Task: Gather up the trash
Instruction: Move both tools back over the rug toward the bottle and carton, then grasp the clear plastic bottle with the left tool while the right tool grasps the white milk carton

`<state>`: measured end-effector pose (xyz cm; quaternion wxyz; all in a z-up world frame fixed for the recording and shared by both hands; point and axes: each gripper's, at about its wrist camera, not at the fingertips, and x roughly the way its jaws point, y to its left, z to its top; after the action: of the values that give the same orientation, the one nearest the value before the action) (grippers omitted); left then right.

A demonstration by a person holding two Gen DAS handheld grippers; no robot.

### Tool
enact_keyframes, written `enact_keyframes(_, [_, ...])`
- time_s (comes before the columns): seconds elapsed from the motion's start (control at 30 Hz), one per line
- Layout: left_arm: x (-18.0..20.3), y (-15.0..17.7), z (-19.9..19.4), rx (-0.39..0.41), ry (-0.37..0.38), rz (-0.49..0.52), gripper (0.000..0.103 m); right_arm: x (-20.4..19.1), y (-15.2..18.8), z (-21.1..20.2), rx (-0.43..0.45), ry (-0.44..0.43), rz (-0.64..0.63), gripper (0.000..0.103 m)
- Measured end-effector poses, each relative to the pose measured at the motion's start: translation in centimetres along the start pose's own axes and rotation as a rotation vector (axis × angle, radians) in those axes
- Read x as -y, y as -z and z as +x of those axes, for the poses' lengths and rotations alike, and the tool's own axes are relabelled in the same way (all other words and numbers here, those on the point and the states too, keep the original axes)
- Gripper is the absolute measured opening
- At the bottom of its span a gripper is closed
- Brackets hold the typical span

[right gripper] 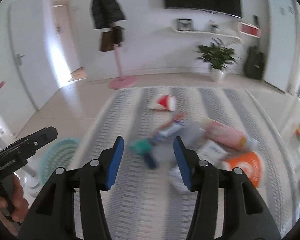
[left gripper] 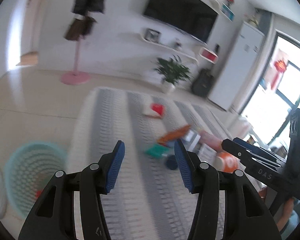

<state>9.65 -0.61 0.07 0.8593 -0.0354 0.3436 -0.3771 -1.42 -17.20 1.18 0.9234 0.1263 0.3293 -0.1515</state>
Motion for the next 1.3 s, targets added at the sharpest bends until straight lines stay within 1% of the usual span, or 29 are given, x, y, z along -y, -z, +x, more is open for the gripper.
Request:
enact_keyframes(0.1, [2.0,0.8,3.8,-0.074,0.040,0.041,0.049,3.7,1.0,0.4,-0.021,0.035,0.049,0.048])
enact_keyframes(0.13, [2.5,1.1,4.9,-0.096,0.049,0.056,0.049,5.1,1.4,0.4,-0.023,0.059,0.061,0.048])
enact_keyframes(0.17, [3.3,1.5,6.7,-0.133,0.058,0.081,0.049,6.0,1.5,0.5,-0.026,0.076,0.068,0.048])
enact_keyframes(0.23, [3.9,2.1,8.8,-0.175,0.064,0.110,0.049,8.3,2.2,0.7,-0.034,0.114,0.088,0.048])
enact_keyframes(0.37, [5.0,3.2,13.7,-0.262,0.064,0.152,0.047,11.5,3.5,1.6,-0.054,0.157,0.107,0.048])
enact_keyframes(0.47, [5.5,3.6,15.9,-0.293,0.068,0.172,0.046,13.1,4.7,2.2,-0.063,0.178,0.114,0.048])
enact_keyframes(0.53, [6.0,3.8,17.1,-0.304,0.045,0.201,0.047,13.9,5.2,2.6,-0.077,0.183,0.122,0.048])
enact_keyframes(0.6, [6.5,3.8,17.1,-0.305,0.038,0.219,0.047,14.5,5.3,3.0,-0.085,0.174,0.139,0.048])
enact_keyframes(0.7, [7.0,3.5,18.1,-0.312,0.051,0.235,0.048,15.2,5.4,3.0,-0.086,0.159,0.163,0.048])
enact_keyframes(0.8, [7.9,3.1,19.1,-0.321,0.040,0.276,0.053,15.6,5.4,2.9,-0.086,0.149,0.180,0.048])
enact_keyframes(0.83, [8.1,3.0,19.5,-0.325,0.037,0.286,0.057,15.8,5.4,2.9,-0.088,0.149,0.186,0.048])
enact_keyframes(0.87, [8.5,3.0,19.9,-0.330,0.032,0.296,0.064,15.8,5.3,2.9,-0.089,0.150,0.191,0.048])
enact_keyframes(0.9, [8.6,2.9,20.2,-0.333,0.031,0.300,0.067,15.9,5.3,2.8,-0.090,0.149,0.197,0.048])
enact_keyframes(0.93, [8.8,2.9,20.6,-0.339,0.036,0.305,0.067,16.1,5.3,2.9,-0.092,0.145,0.203,0.048])
enact_keyframes(1.0, [9.1,3.1,21.2,-0.351,0.032,0.313,0.062,16.3,5.2,2.9,-0.093,0.146,0.209,0.048])
enact_keyframes(1.03, [9.3,3.2,21.4,-0.359,0.022,0.319,0.053,16.3,5.2,2.8,-0.093,0.146,0.209,0.048])
enact_keyframes(1.07, [9.4,3.4,21.7,-0.374,0.009,0.331,0.047,16.3,5.2,2.8,-0.094,0.142,0.210,0.048])
enact_keyframes(1.13, [9.5,3.7,21.5,-0.375,-0.001,0.327,0.044,16.1,5.2,2.9,-0.098,0.132,0.209,0.048])
enact_keyframes(1.2, [9.5,4.0,21.0,-0.373,-0.028,0.313,0.041,15.8,5.1,3.0,-0.103,0.116,0.206,0.048])
enact_keyframes(1.23, [9.3,4.1,20.7,-0.376,-0.028,0.294,0.038,15.5,5.1,3.0,-0.106,0.104,0.201,0.048])
enact_keyframes(1.27, [8.9,4.4,19.9,-0.380,-0.017,0.254,0.035,15.3,5.0,3.1,-0.109,0.090,0.198,0.048])
enact_keyframes(1.3, [8.4,4.7,19.0,-0.382,-0.010,0.222,0.035,14.9,5.0,3.1,-0.112,0.073,0.195,0.048])
